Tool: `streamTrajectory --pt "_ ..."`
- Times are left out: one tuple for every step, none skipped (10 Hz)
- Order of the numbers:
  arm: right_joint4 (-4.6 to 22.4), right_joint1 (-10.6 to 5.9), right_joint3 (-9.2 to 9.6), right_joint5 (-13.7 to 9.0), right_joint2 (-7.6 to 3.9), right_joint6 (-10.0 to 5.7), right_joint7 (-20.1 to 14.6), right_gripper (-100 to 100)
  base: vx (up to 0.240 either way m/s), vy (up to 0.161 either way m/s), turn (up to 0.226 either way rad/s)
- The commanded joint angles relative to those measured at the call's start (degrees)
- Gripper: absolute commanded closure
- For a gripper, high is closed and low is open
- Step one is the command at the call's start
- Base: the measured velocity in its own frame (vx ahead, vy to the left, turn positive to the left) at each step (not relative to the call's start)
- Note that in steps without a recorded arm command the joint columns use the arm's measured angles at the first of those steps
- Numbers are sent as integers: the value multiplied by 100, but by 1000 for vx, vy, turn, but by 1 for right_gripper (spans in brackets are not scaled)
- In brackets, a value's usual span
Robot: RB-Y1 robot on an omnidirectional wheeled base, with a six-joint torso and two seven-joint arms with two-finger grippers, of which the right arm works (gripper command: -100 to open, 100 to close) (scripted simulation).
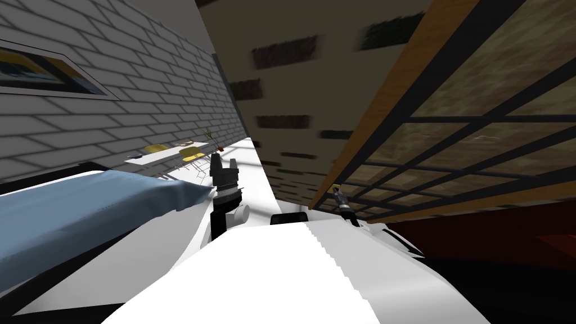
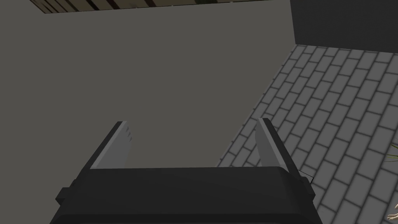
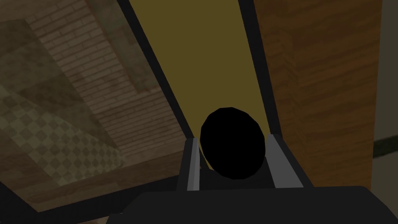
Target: Pull the door open
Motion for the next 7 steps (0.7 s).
streamTrajectory --pt "31 -3 11 -31 3 -13 -244 100 -22 -8 23" --pt "23 -2 21 -55 1 -8 -417 100 -25 -11 39" --pt "14 0 30 -81 -1 -3 -577 100 -36 -11 45" --pt "3 3 42 -112 -4 2 -750 100 -42 -14 52" --pt "3 3 42 -112 -4 2 -807 100 -26 -12 18" --pt "-8 5 53 -143 -6 8 -1016 100 -24 -6 29" --pt "-18 7 65 -174 -9 14 -1148 100 -37 -9 51"
